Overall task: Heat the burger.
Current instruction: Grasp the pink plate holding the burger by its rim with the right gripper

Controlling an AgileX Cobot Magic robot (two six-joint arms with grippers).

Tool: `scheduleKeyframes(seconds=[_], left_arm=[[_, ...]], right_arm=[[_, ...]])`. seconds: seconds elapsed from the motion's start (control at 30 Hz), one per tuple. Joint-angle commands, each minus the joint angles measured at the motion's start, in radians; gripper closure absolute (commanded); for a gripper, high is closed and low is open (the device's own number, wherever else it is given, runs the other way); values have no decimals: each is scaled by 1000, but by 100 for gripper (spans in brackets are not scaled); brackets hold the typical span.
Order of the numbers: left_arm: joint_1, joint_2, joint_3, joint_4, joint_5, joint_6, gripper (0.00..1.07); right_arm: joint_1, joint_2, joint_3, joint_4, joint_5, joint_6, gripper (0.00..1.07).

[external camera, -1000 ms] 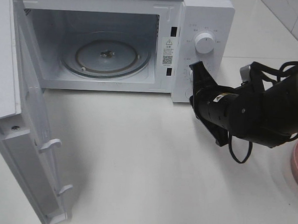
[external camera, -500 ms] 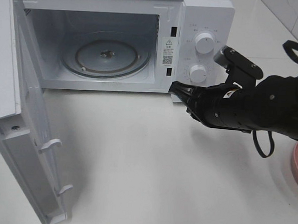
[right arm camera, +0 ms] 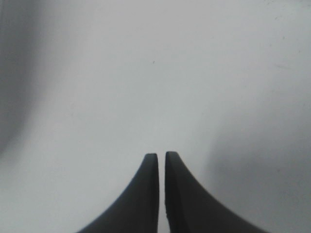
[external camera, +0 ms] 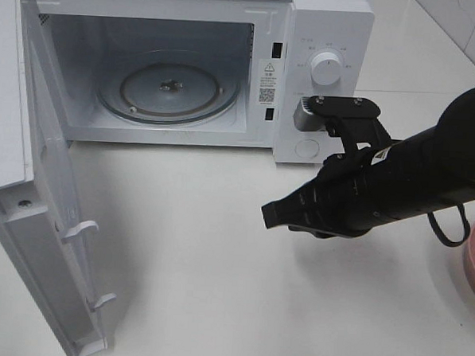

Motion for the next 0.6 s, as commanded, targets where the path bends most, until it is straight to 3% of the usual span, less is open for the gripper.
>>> scheduleKeyframes(seconds=[0.03, 0.13, 0.17, 0.2, 0.23, 0.27, 0.3, 0.33, 0.37, 0.43, 0.5, 0.6], left_arm=[[-3, -20, 0, -4, -8, -4, 9], [-3, -20, 0, -4, -8, -4, 9], [-3, -20, 0, -4, -8, -4, 9], [-3, -20, 0, -4, -8, -4, 9], [-3, -20, 0, -4, -8, -4, 9], [-3, -20, 0, -4, -8, -4, 9], [-3, -20, 0, -4, -8, -4, 9], [-3, -20, 0, -4, -8, -4, 9], [-3, -20, 0, -4, -8, -4, 9], [-3, -20, 0, -4, -8, -4, 9], [-3, -20, 0, -4, -8, -4, 9], [-3, -20, 0, -4, -8, -4, 9]], right_arm=[[-3, -29, -4, -48, 76, 20, 101], [-3, -50, -4, -98, 112, 86, 93], [-3, -57, -4, -148, 135, 134, 81], [-3, -57, -4, -148, 135, 134, 81], [-3, -60, -4, -174, 144, 155, 74], [-3, -69, -4, -251, 165, 217, 55], [-3, -69, -4, -251, 165, 217, 55], [-3, -72, -4, -285, 173, 242, 44], [-3, -72, -4, -285, 173, 242, 44], [-3, -75, -4, -446, 228, 369, 12], [-3, -75, -4, -488, 248, 401, 7], [-5, -75, -4, -618, 333, 493, 8]])
